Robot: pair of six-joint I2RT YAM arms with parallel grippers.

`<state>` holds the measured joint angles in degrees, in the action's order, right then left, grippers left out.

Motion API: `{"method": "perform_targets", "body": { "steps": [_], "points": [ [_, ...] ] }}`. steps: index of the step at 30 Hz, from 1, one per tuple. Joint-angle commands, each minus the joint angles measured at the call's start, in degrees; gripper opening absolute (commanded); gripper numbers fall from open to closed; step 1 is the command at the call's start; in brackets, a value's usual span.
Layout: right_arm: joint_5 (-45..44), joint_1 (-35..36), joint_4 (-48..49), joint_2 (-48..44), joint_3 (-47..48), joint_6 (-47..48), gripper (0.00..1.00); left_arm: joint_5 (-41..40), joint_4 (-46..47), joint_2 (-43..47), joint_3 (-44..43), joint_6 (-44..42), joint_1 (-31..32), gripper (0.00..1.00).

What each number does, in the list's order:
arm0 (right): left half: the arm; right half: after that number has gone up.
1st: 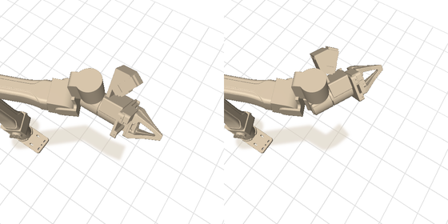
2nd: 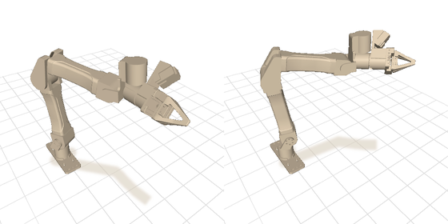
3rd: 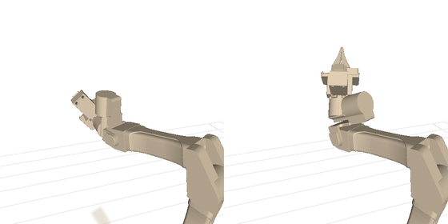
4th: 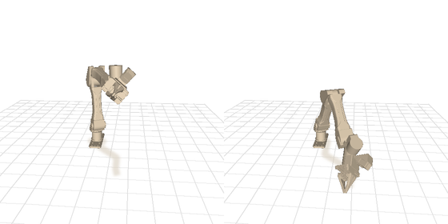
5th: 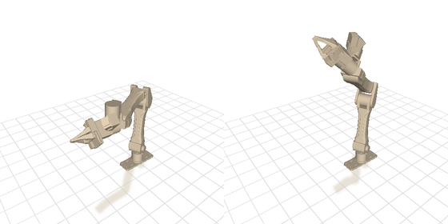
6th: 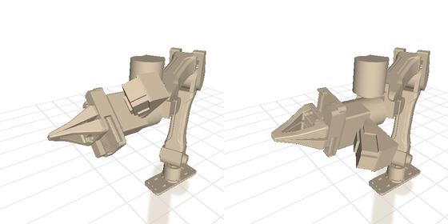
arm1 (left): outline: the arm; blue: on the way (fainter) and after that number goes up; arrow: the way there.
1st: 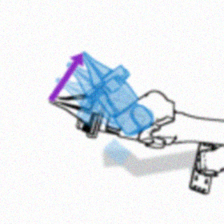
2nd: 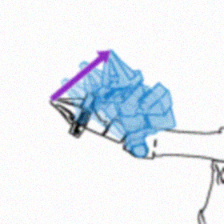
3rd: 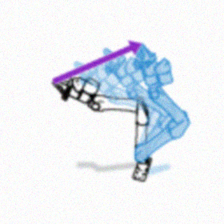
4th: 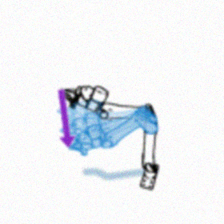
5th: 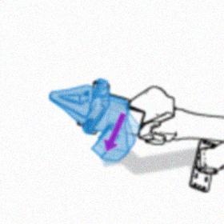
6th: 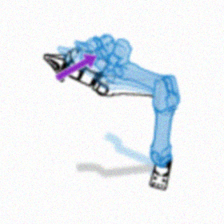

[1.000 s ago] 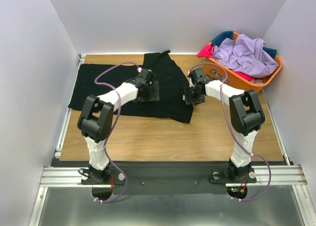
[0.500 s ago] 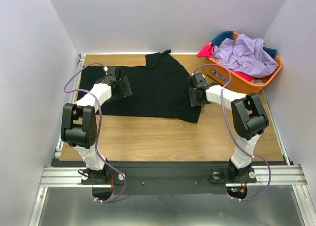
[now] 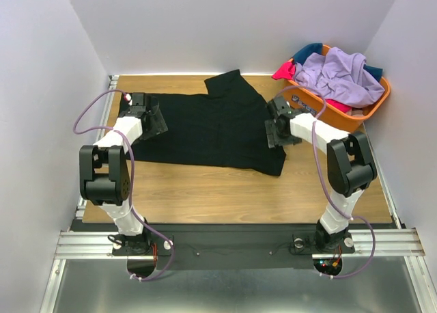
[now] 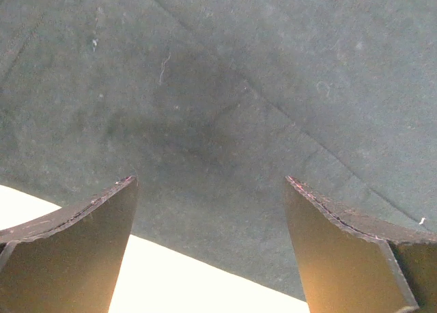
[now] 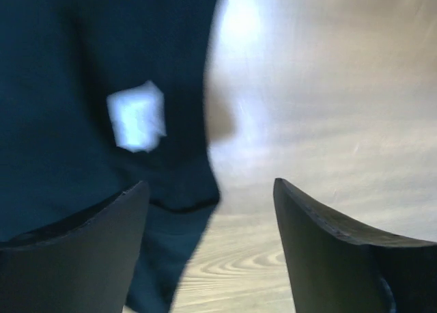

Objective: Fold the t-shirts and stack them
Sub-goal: Fold the tshirt

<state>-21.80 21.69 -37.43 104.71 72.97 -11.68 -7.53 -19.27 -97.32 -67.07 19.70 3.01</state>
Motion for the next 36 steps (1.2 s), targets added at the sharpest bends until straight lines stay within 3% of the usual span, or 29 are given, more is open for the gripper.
{"method": "perform_targets", "body": {
  "steps": [1, 7, 12, 15, 29, 36],
  "points": [
    [4.13, -0.16, -2.03, -3.72, 10.95, 2.1, 0.8, 3.12, 2.74, 0.47, -0.95, 0.15, -0.02, 0.98],
    [14.75, -0.07, -0.55, 2.5, 19.75, 6.58, 0.79, 4.28, 4.76, -5.41, -3.33, 0.69, -0.02, 0.98],
    [27.13, -0.16, 4.9, 6.12, 17.92, 6.85, 0.79, 2.96, 5.73, -7.36, 0.44, 0.33, -0.02, 0.97],
    [30.32, -0.16, 9.21, 6.3, 13.53, 6.32, 0.78, 3.05, 7.31, -5.87, 4.38, 0.51, -0.02, 0.98],
    [28.92, -0.16, 10.18, 2.17, -3.96, 6.94, 0.79, 4.89, 8.98, 0.2, 14.94, 1.13, -0.02, 0.97],
    [29.01, -0.16, 5.27, -0.2, -9.25, 5.18, 0.78, 5.15, 7.67, 3.53, 19.16, 1.91, -0.02, 0.98]
  ]
}}
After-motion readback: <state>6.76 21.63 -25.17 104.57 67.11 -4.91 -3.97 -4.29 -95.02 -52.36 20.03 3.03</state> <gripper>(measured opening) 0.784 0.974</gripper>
